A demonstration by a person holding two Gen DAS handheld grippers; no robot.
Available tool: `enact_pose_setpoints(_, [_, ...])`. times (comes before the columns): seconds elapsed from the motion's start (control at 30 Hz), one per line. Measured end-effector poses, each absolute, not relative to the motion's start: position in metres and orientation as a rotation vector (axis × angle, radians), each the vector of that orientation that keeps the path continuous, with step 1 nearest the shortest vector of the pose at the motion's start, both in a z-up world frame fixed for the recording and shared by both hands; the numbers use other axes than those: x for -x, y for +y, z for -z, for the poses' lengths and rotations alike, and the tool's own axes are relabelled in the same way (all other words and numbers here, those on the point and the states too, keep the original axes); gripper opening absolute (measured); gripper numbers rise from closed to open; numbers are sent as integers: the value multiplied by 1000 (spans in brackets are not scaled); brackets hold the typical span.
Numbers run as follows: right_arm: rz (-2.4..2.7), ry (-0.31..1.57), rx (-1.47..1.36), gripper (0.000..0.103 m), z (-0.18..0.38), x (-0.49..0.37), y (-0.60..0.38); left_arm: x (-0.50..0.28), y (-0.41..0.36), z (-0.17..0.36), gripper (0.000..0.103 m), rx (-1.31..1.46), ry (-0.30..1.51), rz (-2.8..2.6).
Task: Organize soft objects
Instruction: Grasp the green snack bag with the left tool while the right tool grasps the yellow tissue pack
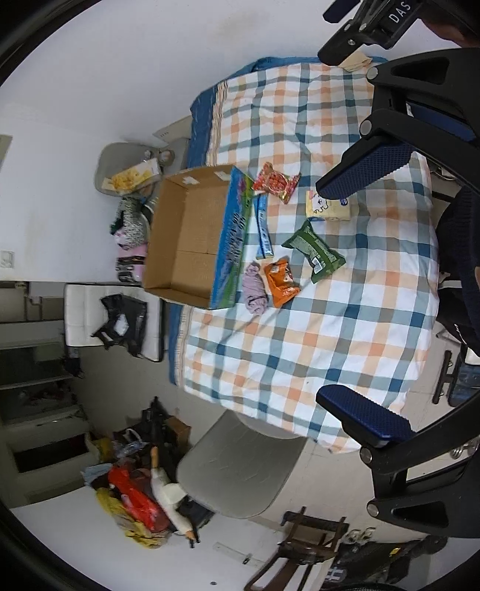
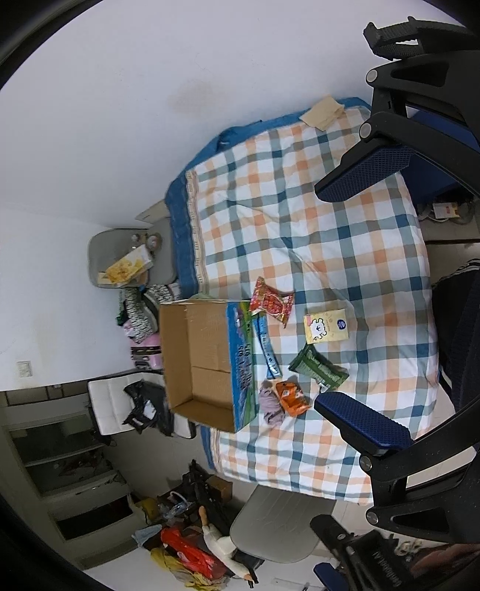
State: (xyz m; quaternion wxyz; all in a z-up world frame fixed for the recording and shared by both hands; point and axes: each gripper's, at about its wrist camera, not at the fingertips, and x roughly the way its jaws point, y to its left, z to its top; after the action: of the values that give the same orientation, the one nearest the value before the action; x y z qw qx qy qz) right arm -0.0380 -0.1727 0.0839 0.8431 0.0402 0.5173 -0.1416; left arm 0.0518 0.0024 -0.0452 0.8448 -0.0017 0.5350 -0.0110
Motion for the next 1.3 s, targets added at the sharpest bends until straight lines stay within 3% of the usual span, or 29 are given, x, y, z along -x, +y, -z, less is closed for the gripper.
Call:
enact_pose_setpoints(0.8, [164, 1618, -174, 101, 298, -114, -192, -162, -40, 292, 103, -239, 1430, 43])
enact_pose_setpoints(0.87, [141, 1659, -202, 96, 326, -120, -191, -163, -43, 307, 103, -265, 1448, 66])
enact_pose_setpoints(0.97, [125, 1717, -212, 68, 355, -124, -190, -165, -53, 328, 103, -300, 1478, 130])
enact_pose_setpoints(1.17, [185, 1727, -253, 66, 365, -125, -214, -173, -91, 365, 103, -367, 1543, 281])
enact_pose_setpoints(1.27, [192, 1750, -287, 67, 377, -129, -225, -179, -109, 385, 90, -419, 1580, 325])
enact_pose_setpoints(1.3, [182, 1755, -299, 67, 382, -130, -227, -180, -114, 394, 73, -441, 1596, 324])
